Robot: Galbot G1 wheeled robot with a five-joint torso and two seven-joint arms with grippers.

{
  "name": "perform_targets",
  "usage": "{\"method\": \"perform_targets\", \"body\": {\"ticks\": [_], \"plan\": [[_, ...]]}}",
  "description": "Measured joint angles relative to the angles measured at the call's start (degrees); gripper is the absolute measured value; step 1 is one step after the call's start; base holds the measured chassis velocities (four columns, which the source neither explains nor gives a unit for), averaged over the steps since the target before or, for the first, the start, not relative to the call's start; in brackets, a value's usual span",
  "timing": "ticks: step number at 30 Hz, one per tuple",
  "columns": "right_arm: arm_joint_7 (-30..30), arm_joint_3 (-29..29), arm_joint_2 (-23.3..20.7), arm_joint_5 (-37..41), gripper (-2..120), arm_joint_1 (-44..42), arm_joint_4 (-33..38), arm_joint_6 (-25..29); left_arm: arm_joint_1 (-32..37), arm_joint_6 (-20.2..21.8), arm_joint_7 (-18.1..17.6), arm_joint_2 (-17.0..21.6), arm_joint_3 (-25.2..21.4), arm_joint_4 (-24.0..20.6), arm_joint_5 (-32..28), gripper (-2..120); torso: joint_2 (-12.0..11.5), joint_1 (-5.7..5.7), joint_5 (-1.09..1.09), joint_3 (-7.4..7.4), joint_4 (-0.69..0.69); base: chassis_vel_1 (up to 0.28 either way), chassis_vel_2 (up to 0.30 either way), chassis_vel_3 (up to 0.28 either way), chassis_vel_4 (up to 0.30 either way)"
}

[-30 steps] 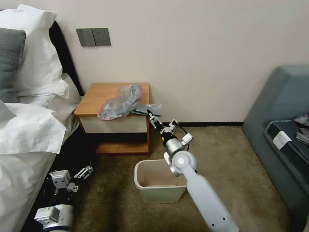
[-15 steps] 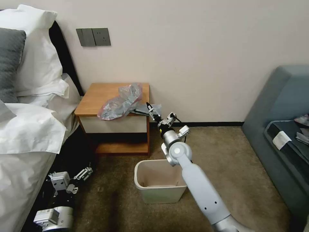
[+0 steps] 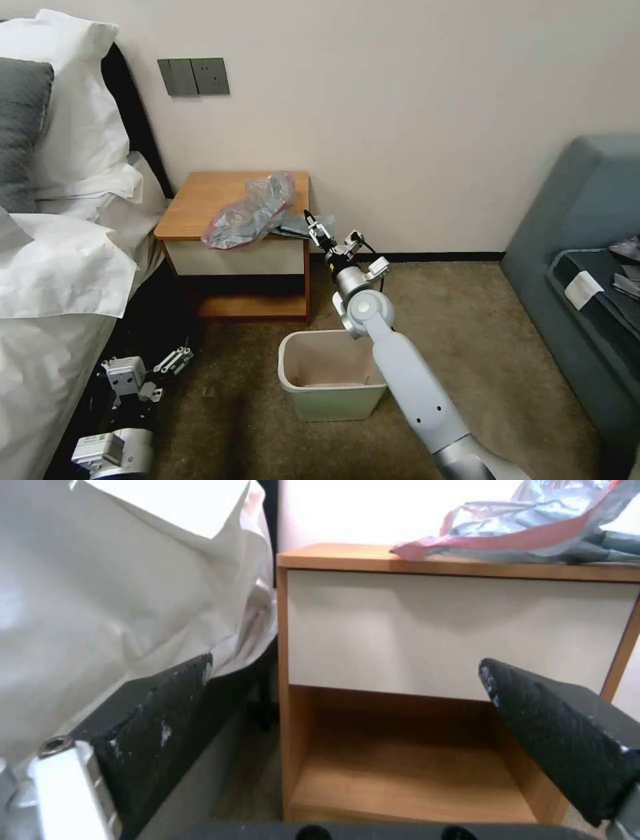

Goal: Pick up the garbage bag from the table and place it over the trash can.

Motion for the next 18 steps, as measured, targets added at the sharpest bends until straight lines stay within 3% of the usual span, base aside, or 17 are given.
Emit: {"method": "perform_targets", "body": {"ticks": [1,12,13,18], "plan": [[-0.1,0.0,0.0,-0.2,49,0.0,-0.1,0.1,0.0,-0.1,0.0,0.0,0.0,0.0,0.0,100,0.0,0.0,0.0,0.0,0.0,0.0,0.0,0.0,0.0],[-0.6,0.2,0.1,-1.0,14,0.2,-0.5,0.4,-0.3,-0.1,-0.1,0.0,0.1,0.0,0.0,100,0.0,0.0,0.0,0.0,0.0,0.0,0.0,0.0,0.0],[-0.7,0.3,0.0,-1.0,6,0.3,-0.6,0.5,-0.3,-0.1,-0.2,0.0,0.1,0.0,-0.1,100,0.0,0.0,0.0,0.0,0.0,0.0,0.0,0.0,0.0],[-0.8,0.5,0.0,-1.3,0,0.3,-0.9,0.7,-0.3,-0.1,-0.4,0.0,0.1,0.0,-0.1,100,0.0,0.0,0.0,0.0,0.0,0.0,0.0,0.0,0.0]]}}
